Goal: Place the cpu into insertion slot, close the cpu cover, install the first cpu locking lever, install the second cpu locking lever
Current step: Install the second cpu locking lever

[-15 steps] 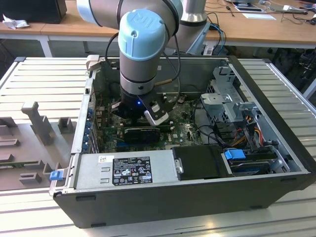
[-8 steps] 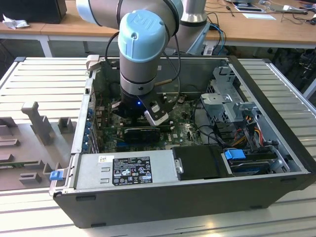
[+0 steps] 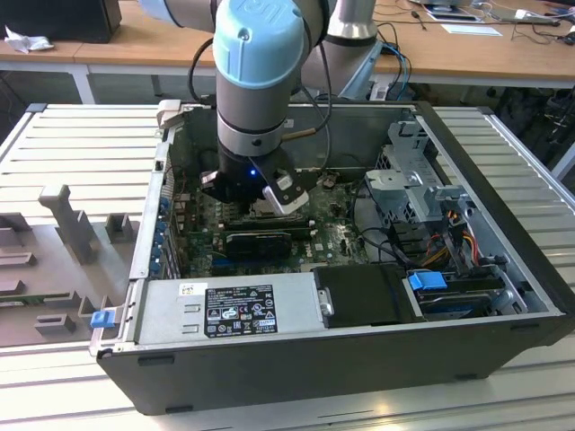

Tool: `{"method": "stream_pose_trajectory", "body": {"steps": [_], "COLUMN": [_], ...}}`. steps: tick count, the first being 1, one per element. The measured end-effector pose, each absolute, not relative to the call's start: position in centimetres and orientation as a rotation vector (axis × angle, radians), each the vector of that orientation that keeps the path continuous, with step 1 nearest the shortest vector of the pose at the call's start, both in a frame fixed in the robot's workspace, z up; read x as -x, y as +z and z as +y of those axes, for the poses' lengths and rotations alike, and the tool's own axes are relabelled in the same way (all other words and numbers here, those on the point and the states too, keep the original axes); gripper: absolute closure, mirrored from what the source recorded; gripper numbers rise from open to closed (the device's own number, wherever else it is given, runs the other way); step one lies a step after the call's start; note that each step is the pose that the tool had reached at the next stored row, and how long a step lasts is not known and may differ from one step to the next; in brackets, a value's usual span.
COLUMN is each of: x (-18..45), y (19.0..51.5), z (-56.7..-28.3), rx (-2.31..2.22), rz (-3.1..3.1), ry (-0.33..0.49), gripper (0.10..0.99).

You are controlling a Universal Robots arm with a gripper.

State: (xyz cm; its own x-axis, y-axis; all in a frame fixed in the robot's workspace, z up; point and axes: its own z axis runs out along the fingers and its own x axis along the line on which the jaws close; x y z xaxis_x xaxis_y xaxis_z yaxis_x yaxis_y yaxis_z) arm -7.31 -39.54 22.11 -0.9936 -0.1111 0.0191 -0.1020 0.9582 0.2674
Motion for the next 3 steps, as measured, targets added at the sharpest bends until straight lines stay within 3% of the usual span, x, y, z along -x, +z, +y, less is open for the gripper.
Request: {"method": "stream_pose_trajectory", "body": {"steps": [3], "x": [7.31], "y": [22.12], "z": [-39.54], "rx": [-0.167], "rz": [-3.075], "ry": [-0.416], "gripper": [0.98]}}
